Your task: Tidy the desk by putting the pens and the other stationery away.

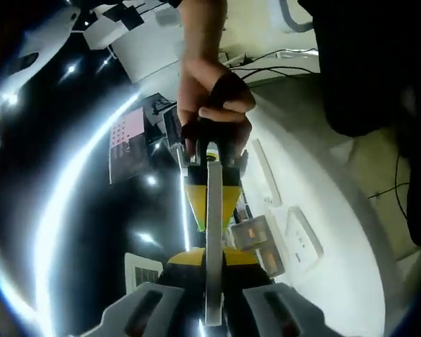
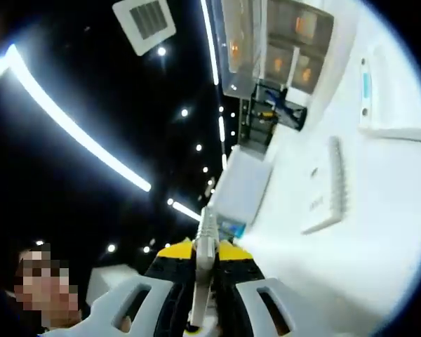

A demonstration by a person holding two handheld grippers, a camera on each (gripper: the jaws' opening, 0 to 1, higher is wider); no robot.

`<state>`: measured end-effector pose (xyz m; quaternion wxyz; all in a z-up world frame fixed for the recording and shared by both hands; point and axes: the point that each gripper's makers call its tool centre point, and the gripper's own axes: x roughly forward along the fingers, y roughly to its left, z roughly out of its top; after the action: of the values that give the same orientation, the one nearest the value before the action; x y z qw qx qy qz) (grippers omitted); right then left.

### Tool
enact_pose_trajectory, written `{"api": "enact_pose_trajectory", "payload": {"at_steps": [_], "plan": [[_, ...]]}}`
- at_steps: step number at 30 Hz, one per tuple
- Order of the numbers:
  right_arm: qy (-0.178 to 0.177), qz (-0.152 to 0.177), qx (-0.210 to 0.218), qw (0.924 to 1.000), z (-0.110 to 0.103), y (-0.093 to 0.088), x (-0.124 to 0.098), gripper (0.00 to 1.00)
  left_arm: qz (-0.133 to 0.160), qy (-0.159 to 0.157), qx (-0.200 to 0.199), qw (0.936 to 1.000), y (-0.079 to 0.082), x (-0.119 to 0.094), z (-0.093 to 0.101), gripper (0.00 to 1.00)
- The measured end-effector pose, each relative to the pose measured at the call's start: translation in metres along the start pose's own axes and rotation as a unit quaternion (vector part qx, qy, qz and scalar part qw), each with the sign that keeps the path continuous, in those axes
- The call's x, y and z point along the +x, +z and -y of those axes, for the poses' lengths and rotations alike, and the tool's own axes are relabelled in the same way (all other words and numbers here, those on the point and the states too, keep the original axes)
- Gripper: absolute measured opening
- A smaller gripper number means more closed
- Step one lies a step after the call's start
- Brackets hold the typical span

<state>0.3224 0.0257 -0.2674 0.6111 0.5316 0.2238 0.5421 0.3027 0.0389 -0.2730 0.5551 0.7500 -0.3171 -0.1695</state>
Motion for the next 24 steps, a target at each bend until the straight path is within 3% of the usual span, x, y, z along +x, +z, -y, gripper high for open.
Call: {"api": "enact_pose_trajectory", "payload": {"at_steps": [2,5,10,14,17,20,24], "plan": [[-0.004,0.021,-0.011,0.9997,-0.001,0.008,-0.001,0.22,-0.001,-0.009,-0.019,0.9998,-0.004,0.001,-0.006,0.08],[-0.004,0.053,-0.039,0.9978,-0.007,0.027,-0.008,0.31,-0.001,-0.014,-0.058,0.9982,-0.008,0.001,-0.005,0.08],[-0.03,0.072,-0.122,0.9894,-0.012,0.041,-0.024,0.33,-0.009,-0.014,-0.138,0.9903,-0.023,0.0,-0.007,0.07],[-0.063,0.071,-0.196,0.976,-0.013,0.041,-0.036,0.33,-0.02,-0.018,-0.186,0.9822,-0.031,-0.001,-0.001,0.07],[-0.117,0.054,-0.294,0.947,-0.007,0.039,-0.048,0.33,-0.025,-0.021,-0.228,0.9731,-0.05,0.002,-0.001,0.07],[-0.151,0.038,-0.354,0.9221,-0.004,0.038,-0.058,0.33,-0.016,-0.025,-0.297,0.9543,-0.06,0.008,-0.007,0.08],[-0.192,0.019,-0.417,0.8884,0.001,0.039,-0.071,0.36,-0.012,-0.021,-0.326,0.9451,-0.074,0.013,-0.022,0.08]]}}
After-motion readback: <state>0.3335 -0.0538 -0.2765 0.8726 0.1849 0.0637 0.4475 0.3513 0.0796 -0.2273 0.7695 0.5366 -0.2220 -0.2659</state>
